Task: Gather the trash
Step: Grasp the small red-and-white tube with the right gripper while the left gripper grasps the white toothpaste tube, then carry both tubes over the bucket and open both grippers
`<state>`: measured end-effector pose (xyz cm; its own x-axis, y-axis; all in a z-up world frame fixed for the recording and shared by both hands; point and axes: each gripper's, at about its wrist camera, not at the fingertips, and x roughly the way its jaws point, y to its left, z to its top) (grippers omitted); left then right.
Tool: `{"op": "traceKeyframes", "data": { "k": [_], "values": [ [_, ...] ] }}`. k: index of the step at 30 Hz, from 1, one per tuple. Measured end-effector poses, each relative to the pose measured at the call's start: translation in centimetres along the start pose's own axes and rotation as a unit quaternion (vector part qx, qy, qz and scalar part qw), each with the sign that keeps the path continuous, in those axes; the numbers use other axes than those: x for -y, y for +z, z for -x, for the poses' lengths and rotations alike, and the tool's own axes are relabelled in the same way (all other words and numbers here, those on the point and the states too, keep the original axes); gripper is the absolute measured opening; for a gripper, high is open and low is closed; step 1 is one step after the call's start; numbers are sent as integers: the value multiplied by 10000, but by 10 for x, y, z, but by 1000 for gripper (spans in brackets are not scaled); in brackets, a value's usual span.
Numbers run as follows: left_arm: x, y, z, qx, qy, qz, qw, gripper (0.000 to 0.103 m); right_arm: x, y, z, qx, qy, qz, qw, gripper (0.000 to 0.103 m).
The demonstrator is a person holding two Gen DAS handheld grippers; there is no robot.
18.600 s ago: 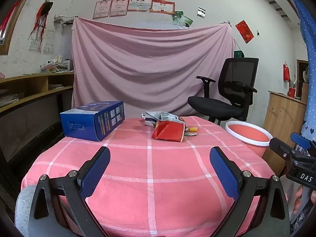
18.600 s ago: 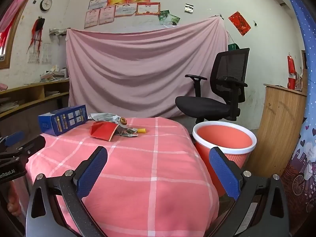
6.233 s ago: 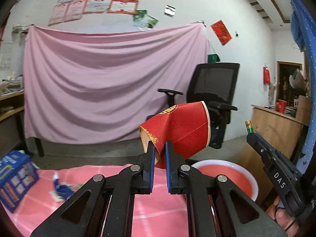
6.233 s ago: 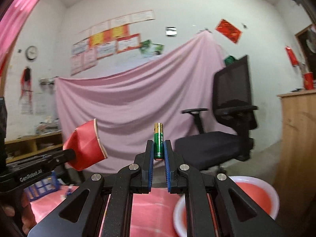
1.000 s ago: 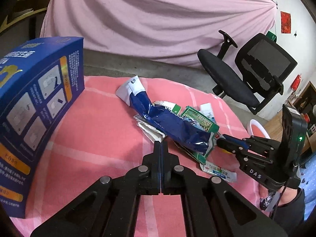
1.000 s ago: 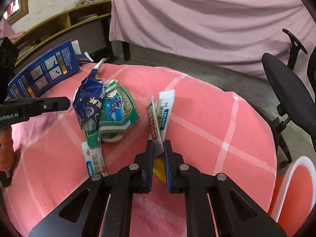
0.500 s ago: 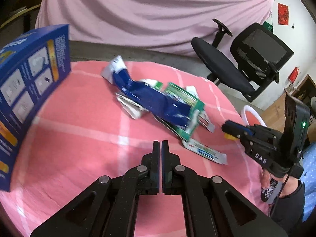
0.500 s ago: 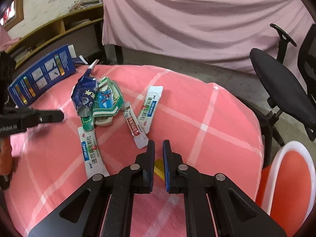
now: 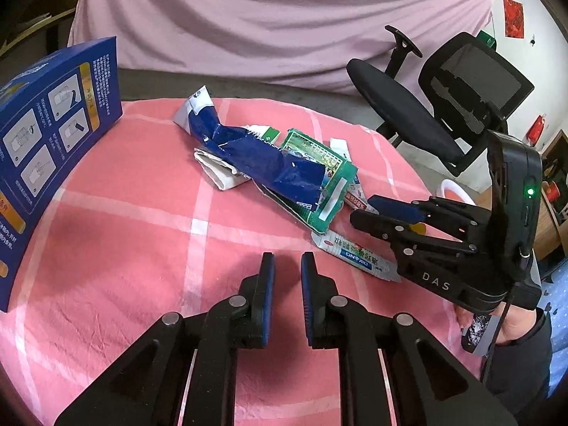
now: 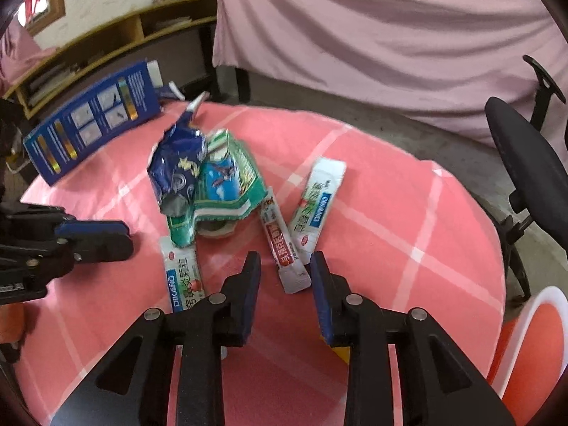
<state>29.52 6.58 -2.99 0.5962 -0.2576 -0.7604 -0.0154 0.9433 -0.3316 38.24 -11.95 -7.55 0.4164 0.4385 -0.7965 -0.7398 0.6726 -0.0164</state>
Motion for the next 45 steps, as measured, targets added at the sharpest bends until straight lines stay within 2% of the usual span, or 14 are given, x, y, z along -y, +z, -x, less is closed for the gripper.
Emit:
{"op": "traceKeyframes", "data": {
  "k": [1, 12, 13, 17, 20, 23, 25, 28, 31, 35, 39, 41, 43, 45],
  "values": [
    [2, 1, -1, -1, 7, 14, 10000, 12, 0, 0, 0, -9, 35, 7, 10000, 13],
    [27, 1, -16, -197, -175, -21, 9997, 12, 27, -36, 37, 43, -171, -368, 9992, 12],
    [31, 2, -18, -208, -169, -5, 9996, 17, 31, -40, 40, 48, -199, -421, 9989, 12],
    [45, 5, -23, -129, -220, 264, 9993, 51, 48, -54, 53, 124, -101, -658, 9977, 12],
    [55, 9, -30, -112, 21, 417, 9991, 52, 53, -59, 59, 175, -50, -697, 9974, 12],
    [66, 13, -39, -129, 465, 414, 9980, 52, 56, -63, 64, 227, -2, -744, 9970, 12],
    [72, 14, -46, -166, 756, 259, 9967, 51, 58, -66, 67, 267, 12, -774, 9966, 13],
    [83, 10, -55, -189, 1278, -167, 9915, 42, 61, -69, 70, 315, 4, -824, 9961, 13],
    [83, 2, -57, -141, 1485, -416, 9879, 34, 63, -69, 71, 358, -24, -874, 9955, 13],
    [75, -1, -55, -154, 1437, -456, 9885, 21, 59, -65, 66, 380, -70, -874, 9954, 25],
    [74, -8, -51, -138, 1294, -495, 9903, 14, 55, -61, 57, 317, -265, -810, 9959, 26],
    [77, -12, -48, -108, 1263, -527, 9905, 2, 52, -61, 54, 287, -404, -781, 9957, 25],
    [74, -17, -43, -71, 1102, -491, 9927, 2, 51, -61, 53, 281, -561, -739, 9953, 16],
    [72, -19, -37, -67, 1002, -443, 9940, 2, 51, -63, 54, 311, -586, -752, 9950, 13]
  ]
}}
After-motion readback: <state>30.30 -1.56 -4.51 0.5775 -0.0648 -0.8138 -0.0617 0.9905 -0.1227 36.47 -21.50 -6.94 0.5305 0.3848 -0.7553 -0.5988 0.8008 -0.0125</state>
